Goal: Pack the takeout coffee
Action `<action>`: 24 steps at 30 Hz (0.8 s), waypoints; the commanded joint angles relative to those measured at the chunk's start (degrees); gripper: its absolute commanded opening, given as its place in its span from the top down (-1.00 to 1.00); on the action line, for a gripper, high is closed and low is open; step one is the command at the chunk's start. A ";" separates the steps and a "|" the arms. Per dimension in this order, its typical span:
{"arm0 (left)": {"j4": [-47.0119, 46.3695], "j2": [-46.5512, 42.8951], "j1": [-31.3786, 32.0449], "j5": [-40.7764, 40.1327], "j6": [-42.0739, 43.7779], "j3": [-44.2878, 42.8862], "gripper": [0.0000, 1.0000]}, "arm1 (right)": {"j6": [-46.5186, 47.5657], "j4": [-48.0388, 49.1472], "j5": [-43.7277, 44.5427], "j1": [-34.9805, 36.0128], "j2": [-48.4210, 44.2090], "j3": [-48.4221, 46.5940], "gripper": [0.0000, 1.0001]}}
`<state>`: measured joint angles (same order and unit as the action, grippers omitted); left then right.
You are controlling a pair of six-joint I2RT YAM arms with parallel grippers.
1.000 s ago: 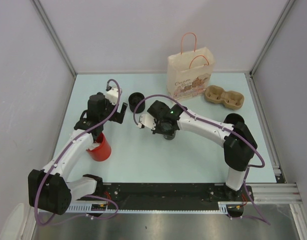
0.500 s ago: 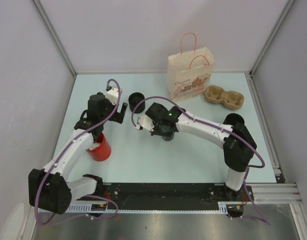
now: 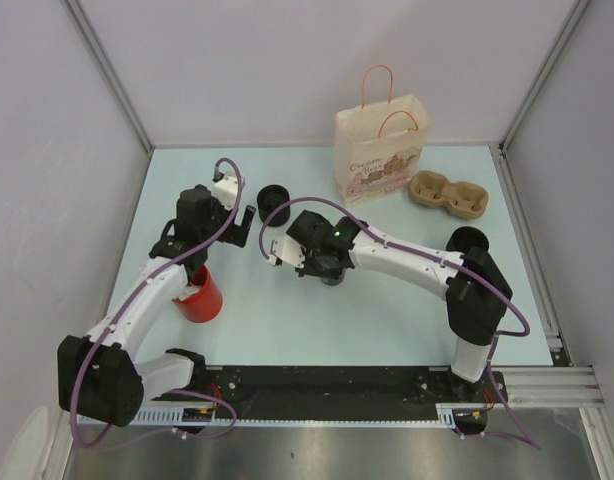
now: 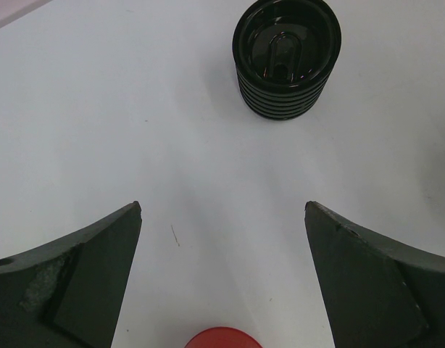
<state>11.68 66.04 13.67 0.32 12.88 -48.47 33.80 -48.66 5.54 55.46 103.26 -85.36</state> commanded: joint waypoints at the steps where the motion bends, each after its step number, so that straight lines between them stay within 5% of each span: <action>1: -1.75 -0.03 -0.49 0.03 -1.02 -0.49 -0.99 | -0.67 -0.11 -0.27 0.88 -2.63 0.02 0.55; 15: -1.75 0.23 -0.49 0.65 -0.93 -0.57 -0.99 | -0.23 -1.96 -1.66 -0.35 -9.65 -4.98 -0.10; 24: 0.53 2.86 -0.49 3.99 0.82 -3.65 -0.99 | -4.17 0.94 -19.24 -16.58 -14.05 -4.38 -0.46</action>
<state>11.92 67.02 13.63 1.76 13.02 -48.64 32.60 -49.45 -3.88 46.19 91.44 -88.88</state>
